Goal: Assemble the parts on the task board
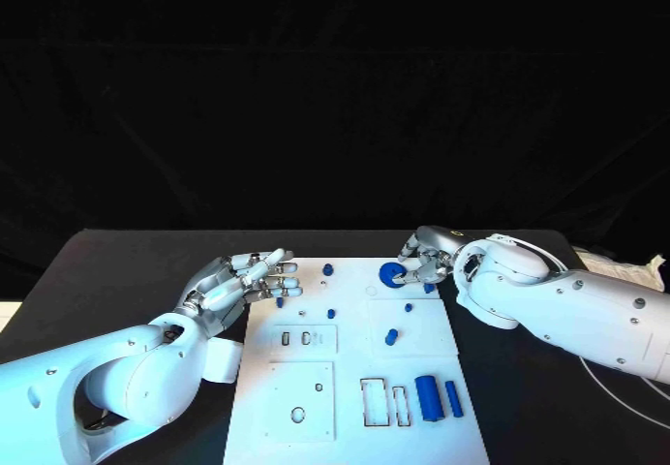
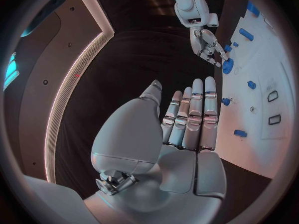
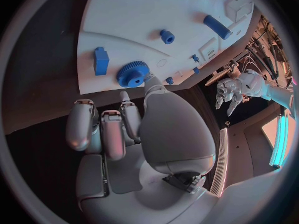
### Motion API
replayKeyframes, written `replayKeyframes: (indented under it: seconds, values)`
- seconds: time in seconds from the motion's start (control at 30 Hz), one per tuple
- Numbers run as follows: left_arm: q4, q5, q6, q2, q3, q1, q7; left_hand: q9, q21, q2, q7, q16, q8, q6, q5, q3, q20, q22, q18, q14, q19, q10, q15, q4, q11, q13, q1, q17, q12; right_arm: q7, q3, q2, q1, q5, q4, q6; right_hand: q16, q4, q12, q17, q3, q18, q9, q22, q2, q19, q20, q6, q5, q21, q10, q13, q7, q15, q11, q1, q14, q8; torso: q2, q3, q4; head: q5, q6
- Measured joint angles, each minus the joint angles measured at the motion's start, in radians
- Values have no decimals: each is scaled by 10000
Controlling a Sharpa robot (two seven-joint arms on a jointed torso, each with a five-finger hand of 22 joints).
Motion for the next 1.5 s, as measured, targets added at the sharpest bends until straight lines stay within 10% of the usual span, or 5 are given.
replayKeyframes:
  seconds: [0.93,1.5]
  values:
    - [-36,0,-1,8,0,-1,-3,0,0,40,0,0,0,0,0,28,0,-10,1,0,0,0,0,-28,0,1,40,7,0,6,39,376,-121,-1057,-202,-31,332,-920,1103,-3,784,-210,110,853,431,484,-91,949,-506,426,157,58,-122,-80,-128,906,35,416,12,12,1,47,-95]
    - [-45,0,7,5,0,-1,-3,0,0,40,0,0,1,0,0,28,0,-9,1,0,0,0,0,-27,0,1,40,15,0,33,-4,417,-244,-1794,800,-992,369,-1130,1314,-4,1302,-209,105,1034,435,555,-163,1029,-389,540,157,38,-64,-153,-233,1036,33,434,14,16,4,106,-55]
